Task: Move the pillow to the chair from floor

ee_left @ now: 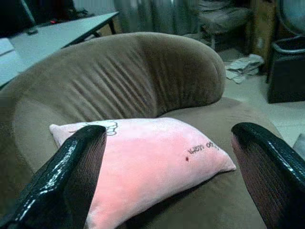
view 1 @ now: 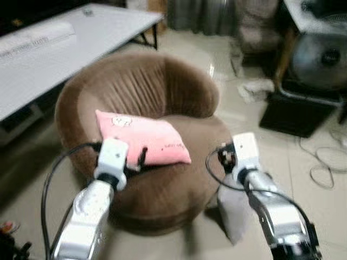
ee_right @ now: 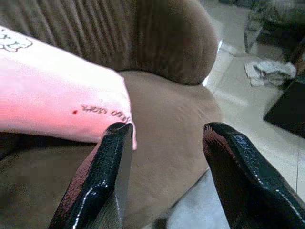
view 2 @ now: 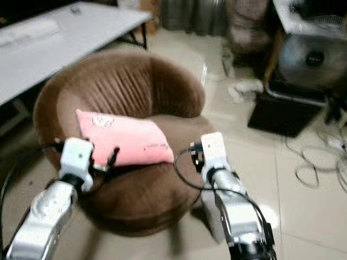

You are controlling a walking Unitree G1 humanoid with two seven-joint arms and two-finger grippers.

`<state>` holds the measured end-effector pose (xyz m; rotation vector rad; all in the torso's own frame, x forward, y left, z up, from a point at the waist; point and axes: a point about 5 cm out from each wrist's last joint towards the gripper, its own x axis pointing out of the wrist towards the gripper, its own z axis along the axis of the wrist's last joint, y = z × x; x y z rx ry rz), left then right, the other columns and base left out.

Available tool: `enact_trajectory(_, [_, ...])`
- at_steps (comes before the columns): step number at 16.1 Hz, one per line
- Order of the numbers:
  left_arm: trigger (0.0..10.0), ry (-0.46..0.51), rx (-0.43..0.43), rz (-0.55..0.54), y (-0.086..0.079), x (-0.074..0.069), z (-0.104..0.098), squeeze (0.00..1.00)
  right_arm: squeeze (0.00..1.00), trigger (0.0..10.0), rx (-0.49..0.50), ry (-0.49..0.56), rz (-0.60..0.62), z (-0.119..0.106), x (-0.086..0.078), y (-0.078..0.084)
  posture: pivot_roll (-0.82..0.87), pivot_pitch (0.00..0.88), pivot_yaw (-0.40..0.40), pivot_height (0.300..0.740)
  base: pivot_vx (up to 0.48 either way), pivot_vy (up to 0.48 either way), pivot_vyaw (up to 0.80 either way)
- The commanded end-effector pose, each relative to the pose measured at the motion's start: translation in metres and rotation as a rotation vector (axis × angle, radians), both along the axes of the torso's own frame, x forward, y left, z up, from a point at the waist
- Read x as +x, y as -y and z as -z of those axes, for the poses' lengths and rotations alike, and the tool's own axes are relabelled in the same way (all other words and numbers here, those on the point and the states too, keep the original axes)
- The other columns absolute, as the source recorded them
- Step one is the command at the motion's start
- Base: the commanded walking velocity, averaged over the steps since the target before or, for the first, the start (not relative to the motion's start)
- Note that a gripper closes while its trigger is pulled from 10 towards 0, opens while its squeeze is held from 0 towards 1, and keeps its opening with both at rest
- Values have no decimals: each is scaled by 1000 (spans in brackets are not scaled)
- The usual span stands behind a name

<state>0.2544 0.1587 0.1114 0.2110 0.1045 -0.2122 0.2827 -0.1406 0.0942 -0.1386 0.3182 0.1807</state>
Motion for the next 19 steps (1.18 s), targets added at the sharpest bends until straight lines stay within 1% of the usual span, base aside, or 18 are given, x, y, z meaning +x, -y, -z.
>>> enact_trajectory(1, [10000,5,0,19,5,1,0,0,0,10000,-23,6,34,-1,0,10,-3,0,24,740,0,-480,0])
enact_trajectory(3, [10000,5,1,23,6,1,0,0,0,10000,-14,0,59,1,-1,13,-8,0,29,740,0,-480,0])
enact_trajectory(10, [10000,6,3,36,7,2,-1,0,0,10000,-20,-7,74,3,-2,16,-14,0,37,740,0,-480,0])
enact_trajectory(15, [10000,6,3,44,8,4,-1,0,0,10000,-27,-20,81,8,-6,20,-24,0,46,740,0,-480,0])
enact_trajectory(17, [10000,-8,-23,57,10,6,-1,0,0,10000,-24,-19,85,8,-8,21,-29,0,50,740,0,0,0])
enact_trajectory(18, [10000,-8,-26,57,11,6,-1,0,0,10000,-7,-22,98,8,-9,22,-32,0,52,740,0,0,0])
enact_trajectory(19, [10000,-6,-27,57,11,7,-1,0,0,10000,15,-25,116,9,-10,24,-32,0,52,740,0,480,0])
